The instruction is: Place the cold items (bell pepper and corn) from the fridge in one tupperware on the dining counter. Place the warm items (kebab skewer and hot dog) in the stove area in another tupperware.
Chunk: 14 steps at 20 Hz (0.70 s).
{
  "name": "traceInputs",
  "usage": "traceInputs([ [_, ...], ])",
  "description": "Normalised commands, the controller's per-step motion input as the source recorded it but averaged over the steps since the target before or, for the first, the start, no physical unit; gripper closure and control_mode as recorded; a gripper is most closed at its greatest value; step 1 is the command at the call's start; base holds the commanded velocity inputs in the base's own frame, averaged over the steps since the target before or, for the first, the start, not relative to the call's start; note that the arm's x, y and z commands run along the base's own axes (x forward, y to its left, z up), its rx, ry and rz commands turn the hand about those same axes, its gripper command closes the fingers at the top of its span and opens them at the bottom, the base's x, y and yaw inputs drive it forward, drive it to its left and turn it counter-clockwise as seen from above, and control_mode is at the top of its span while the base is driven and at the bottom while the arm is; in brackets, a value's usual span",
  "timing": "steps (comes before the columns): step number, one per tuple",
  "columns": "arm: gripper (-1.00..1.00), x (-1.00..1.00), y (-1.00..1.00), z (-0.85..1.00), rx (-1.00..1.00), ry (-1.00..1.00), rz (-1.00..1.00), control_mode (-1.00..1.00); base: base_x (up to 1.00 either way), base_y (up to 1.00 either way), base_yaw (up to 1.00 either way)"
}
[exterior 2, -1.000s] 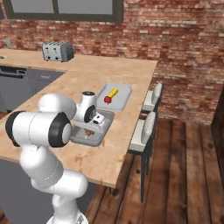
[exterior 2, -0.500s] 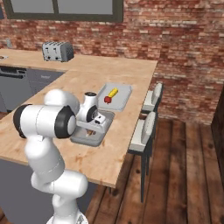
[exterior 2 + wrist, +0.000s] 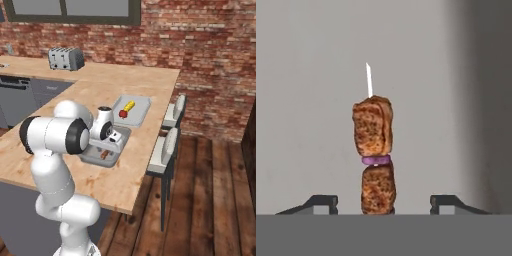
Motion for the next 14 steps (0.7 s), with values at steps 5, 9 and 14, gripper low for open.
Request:
traceInputs([
  [5, -1.00, -0.05, 0.05, 0.19, -0.11, 0.00, 0.00, -1.00, 0.00, 0.00, 0.00],
  [9, -1.00, -0.25, 0.14, 0.56, -0.17, -0.03, 0.00, -1.00, 0.00, 0.00, 0.00],
  [14, -1.00, -0.41, 0.18, 0.55, -0.04, 0.00, 0.00, -1.00, 0.00, 0.00, 0.00],
])
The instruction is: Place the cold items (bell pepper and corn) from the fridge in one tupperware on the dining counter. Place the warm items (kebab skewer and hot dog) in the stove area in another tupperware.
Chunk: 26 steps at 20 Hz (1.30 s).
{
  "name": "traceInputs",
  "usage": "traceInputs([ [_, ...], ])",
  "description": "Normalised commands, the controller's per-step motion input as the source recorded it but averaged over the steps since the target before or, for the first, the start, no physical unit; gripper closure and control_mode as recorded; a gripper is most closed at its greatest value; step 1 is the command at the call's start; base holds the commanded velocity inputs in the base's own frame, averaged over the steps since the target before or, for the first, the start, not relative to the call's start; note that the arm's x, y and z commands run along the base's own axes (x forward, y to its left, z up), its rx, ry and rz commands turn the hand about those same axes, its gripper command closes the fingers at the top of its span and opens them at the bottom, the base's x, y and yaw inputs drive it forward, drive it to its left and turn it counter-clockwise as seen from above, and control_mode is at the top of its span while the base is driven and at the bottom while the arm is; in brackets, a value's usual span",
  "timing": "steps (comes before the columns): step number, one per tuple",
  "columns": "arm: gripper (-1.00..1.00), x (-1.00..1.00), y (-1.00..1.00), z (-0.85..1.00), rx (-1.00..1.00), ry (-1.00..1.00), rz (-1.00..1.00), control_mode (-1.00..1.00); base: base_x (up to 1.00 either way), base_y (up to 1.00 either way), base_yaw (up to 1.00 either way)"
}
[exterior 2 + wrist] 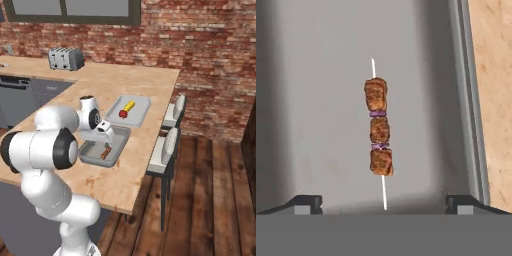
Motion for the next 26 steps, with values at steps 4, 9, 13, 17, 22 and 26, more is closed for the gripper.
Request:
traceInputs([
  [4, -1.00, -0.68, 0.03, 0.56, 0.00, 0.00, 0.00, -1.00, 0.00, 0.00, 0.00],
  [9, -1.00, -0.88, 0.00, 0.58, 0.00, 0.00, 0.00, -1.00, 0.00, 0.00, 0.00],
  [13, -1.00, -1.00, 0.00, 0.40, 0.00, 0.00, 0.07, -1.00, 0.00, 0.00, 0.00],
  [17, -1.00, -1.00, 0.00, 0.35, 0.00, 0.00, 0.23, -1.00, 0.00, 0.00, 0.00],
  [22, -1.00, -0.99, 0.00, 0.36, 0.00, 0.00, 0.25, -1.00, 0.00, 0.00, 0.00],
  [26, -1.00, -0.81, 0.02, 0.12, 0.00, 0.01, 0.19, -1.00, 0.00, 0.00, 0.00],
])
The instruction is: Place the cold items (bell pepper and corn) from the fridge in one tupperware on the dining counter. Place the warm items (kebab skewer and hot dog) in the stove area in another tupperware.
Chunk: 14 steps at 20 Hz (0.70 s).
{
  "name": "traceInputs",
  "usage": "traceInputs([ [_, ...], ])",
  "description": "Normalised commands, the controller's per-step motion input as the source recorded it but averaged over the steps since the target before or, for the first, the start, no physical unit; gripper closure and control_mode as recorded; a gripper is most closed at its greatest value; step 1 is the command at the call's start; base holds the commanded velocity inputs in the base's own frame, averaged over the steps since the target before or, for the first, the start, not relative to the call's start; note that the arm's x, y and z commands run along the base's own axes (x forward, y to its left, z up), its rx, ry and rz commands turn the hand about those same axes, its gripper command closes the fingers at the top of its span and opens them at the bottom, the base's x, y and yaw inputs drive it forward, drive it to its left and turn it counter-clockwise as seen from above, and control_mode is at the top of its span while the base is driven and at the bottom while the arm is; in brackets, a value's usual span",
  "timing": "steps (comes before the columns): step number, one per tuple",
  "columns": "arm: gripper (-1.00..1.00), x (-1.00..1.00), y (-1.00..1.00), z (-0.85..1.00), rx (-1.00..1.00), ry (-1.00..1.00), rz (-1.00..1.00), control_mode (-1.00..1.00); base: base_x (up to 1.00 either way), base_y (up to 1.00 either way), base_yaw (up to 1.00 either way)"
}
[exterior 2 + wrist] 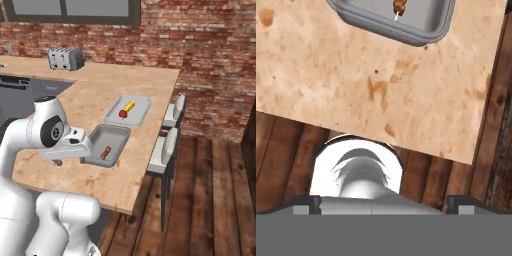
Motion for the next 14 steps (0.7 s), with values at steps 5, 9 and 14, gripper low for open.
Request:
traceInputs([
  [5, -1.00, -0.51, 0.00, -0.12, 0.02, 0.05, 0.01, -1.00, 0.00, 0.00, 0.00],
  [9, -1.00, -0.23, 0.00, -0.07, 0.02, 0.00, 0.00, 1.00, -0.25, 0.09, 0.00],
  [14, -1.00, 0.00, 0.00, 0.00, 0.00, 0.00, 0.00, 1.00, -0.27, 0.94, 0.02],
])
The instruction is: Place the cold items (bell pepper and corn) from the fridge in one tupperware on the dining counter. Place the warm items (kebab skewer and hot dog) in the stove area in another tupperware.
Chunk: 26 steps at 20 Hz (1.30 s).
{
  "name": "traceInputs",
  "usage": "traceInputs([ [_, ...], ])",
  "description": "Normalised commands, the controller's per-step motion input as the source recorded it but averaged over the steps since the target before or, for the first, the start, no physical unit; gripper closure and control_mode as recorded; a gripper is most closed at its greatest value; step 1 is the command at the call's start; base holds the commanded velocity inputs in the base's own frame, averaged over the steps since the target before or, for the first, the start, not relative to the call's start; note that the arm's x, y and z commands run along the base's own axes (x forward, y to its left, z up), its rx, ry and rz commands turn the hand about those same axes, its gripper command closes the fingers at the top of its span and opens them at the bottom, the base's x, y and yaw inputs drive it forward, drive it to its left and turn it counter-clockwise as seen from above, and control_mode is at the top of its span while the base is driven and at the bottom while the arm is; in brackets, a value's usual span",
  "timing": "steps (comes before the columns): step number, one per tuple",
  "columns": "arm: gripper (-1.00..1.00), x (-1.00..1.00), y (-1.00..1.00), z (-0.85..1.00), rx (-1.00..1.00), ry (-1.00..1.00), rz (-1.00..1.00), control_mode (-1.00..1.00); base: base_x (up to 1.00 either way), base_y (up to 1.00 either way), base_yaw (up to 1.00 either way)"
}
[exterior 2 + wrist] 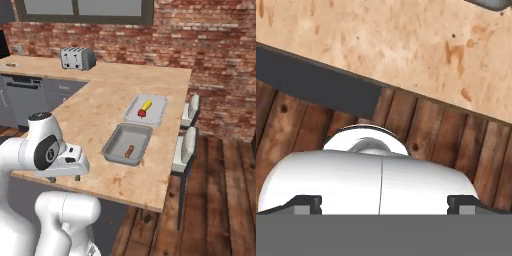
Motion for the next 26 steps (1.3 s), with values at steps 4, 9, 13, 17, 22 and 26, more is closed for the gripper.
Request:
traceInputs([
  [4, -1.00, 0.00, 0.00, 0.00, 0.00, 0.00, 0.00, 1.00, -0.17, 1.00, 0.00],
  [9, -1.00, 0.00, 0.00, 0.00, 0.00, 0.00, 0.00, 1.00, 0.00, 1.00, 0.00],
  [13, -1.00, 0.00, 0.00, 0.00, 0.00, 0.00, 0.00, 1.00, 0.00, 1.00, -0.01],
  [17, -1.00, 0.00, 0.00, 0.00, 0.00, 0.00, 0.00, 1.00, 0.00, 1.00, -0.03],
  [22, -1.00, 0.00, 0.00, 0.00, 0.00, 0.00, 0.00, 1.00, 0.00, 1.00, -0.03],
  [26, -1.00, 0.00, 0.00, 0.00, 0.00, 0.00, 0.00, 1.00, 0.14, 1.00, 0.00],
])
